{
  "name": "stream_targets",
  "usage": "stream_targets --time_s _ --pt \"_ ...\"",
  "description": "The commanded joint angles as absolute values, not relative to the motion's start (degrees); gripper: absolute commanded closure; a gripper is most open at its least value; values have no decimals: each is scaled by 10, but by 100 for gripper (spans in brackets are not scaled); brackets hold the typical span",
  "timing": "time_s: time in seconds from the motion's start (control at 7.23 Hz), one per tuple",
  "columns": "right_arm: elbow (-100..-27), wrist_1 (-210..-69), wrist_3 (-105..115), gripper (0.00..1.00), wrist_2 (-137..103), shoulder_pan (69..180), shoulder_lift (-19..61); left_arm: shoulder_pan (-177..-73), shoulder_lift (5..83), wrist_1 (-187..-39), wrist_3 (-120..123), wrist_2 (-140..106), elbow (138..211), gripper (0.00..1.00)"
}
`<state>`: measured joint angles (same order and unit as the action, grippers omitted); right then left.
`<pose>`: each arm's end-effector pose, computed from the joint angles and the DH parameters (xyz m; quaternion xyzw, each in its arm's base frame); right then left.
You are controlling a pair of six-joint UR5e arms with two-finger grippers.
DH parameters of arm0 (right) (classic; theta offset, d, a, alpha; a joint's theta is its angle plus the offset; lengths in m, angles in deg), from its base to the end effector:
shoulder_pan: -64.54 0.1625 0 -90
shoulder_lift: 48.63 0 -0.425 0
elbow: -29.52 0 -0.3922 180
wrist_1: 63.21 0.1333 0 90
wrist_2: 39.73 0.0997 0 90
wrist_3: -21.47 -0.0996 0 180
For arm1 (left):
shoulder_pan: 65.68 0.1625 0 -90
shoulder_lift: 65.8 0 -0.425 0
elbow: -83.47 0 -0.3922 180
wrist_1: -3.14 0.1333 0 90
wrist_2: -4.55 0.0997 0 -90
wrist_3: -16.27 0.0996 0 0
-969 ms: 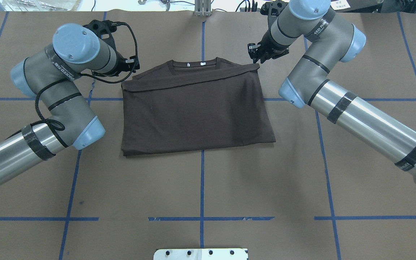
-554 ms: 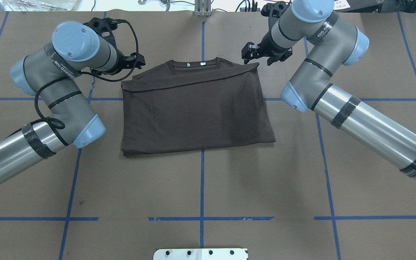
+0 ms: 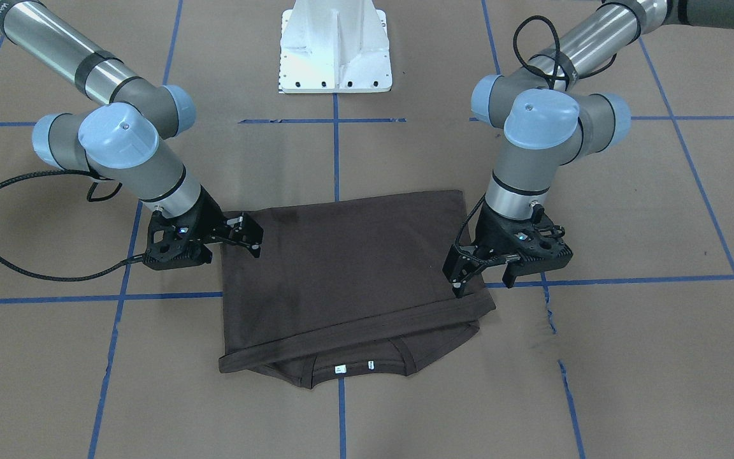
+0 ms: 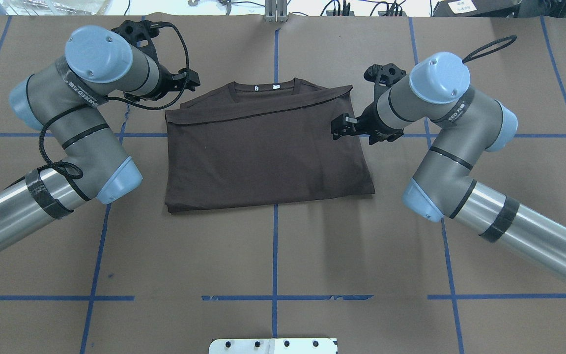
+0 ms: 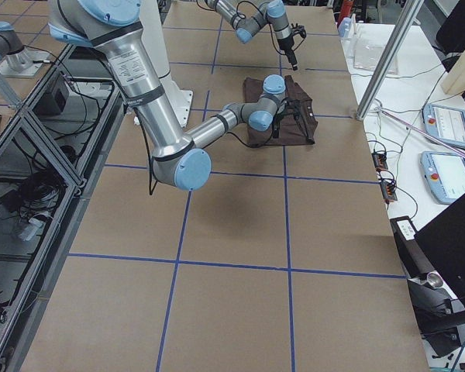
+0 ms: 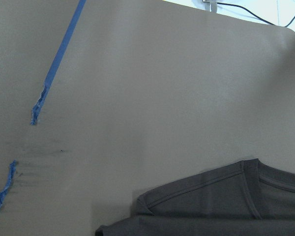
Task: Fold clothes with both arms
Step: 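Move the right gripper to the folded shirt's side edge and grasp it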
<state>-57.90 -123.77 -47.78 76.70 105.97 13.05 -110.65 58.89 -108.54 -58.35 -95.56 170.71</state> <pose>-0.4548 -0.5200 0.3354 0.0593 -0.4907 0.0507 0.8678 0.4225 -0.5857 0.2824 0.1578 0.4279 -0.1886 0.8697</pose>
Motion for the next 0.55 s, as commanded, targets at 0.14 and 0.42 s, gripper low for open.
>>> stream_targets --time_s 0.14,0.42 --pt "-621 -1238 -511 0 764 1023 182 -1103 587 -1083 -604 -956 1723 0" --pt "-616 -1238 -510 0 766 1012 188 -1103 586 -1083 -604 -956 1723 0"
